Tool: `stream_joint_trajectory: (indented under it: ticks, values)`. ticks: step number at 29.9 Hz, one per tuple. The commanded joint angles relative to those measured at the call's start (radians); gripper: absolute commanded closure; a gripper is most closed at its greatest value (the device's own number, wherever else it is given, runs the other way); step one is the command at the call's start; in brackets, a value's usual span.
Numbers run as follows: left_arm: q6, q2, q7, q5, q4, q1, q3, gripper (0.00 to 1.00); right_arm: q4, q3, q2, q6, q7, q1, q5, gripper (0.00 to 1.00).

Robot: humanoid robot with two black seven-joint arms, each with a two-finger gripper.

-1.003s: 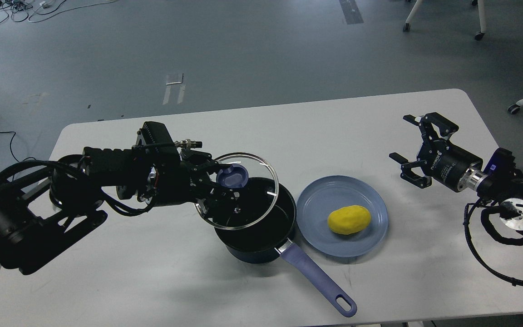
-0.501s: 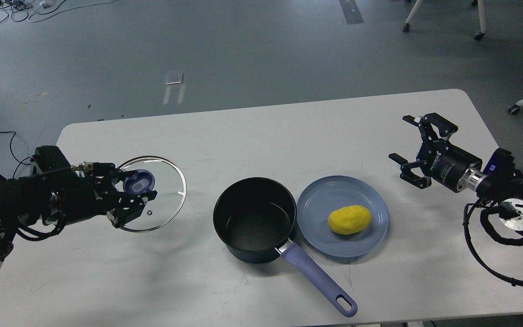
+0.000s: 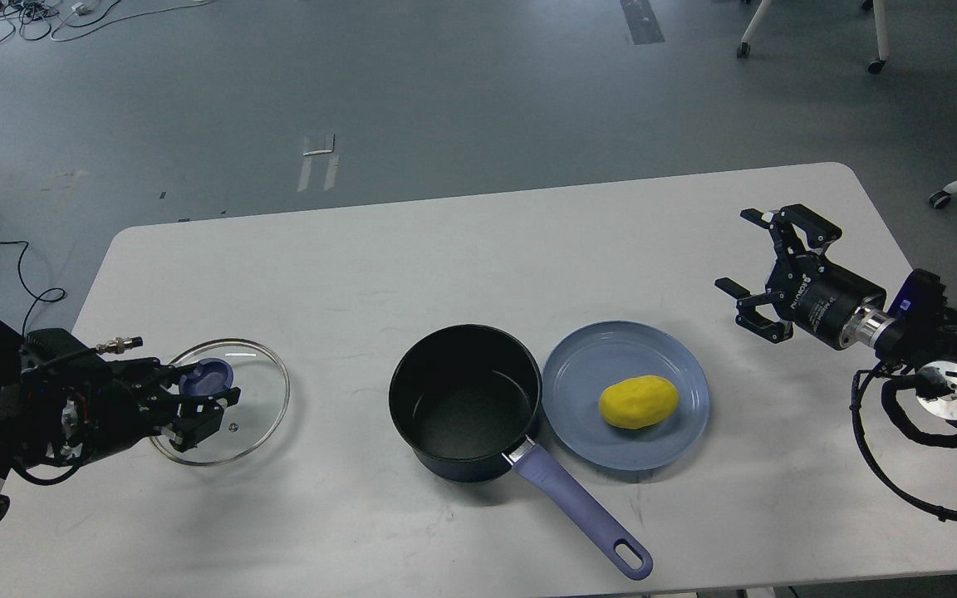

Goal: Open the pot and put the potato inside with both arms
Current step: 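Set the lid on the table beside the pan and release it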

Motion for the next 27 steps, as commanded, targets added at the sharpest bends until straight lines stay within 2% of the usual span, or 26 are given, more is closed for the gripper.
stream_joint_trajectory:
  ticks: [1, 16, 19, 21, 22, 23, 26, 27]
  values:
    - [-0.001, -0.004, 0.000, -0.045, 0.017, 0.034, -0.001, 0.64, -0.001, 0.000, 0.003, 0.000, 0.000, 0.000, 0.000, 0.00]
    - [0.001, -0.062, 0.000, -0.104, 0.100, 0.061, -0.001, 0.56, -0.001, 0.000, 0.001, 0.000, 0.000, 0.000, 0.000, 0.00]
    - [0.001, -0.071, 0.000, -0.104, 0.111, 0.061, -0.001, 0.50, -0.001, 0.000, 0.001, 0.000, 0.000, 0.000, 0.000, 0.00]
    - [0.007, -0.073, 0.000, -0.110, 0.111, 0.061, -0.001, 0.38, -0.001, 0.000, 0.001, 0.000, 0.000, 0.000, 0.000, 0.00]
    - [0.015, -0.073, 0.000, -0.121, 0.111, 0.061, -0.001, 0.25, -0.001, 0.002, 0.001, 0.000, 0.000, 0.000, 0.000, 0.00]
    - [0.019, -0.073, 0.000, -0.136, 0.111, 0.061, -0.001, 0.18, -0.001, 0.000, 0.001, 0.000, 0.000, 0.000, 0.000, 0.00]
    - [0.019, -0.071, 0.000, -0.154, 0.111, 0.061, -0.001, 0.05, -0.001, 0.000, 0.001, 0.000, 0.000, 0.000, 0.000, 0.00]
    - [0.019, -0.073, 0.000, -0.156, 0.111, 0.060, -0.001, 0.04, -0.001, 0.000, 0.000, 0.000, 0.000, 0.000, 0.000, 0.00]
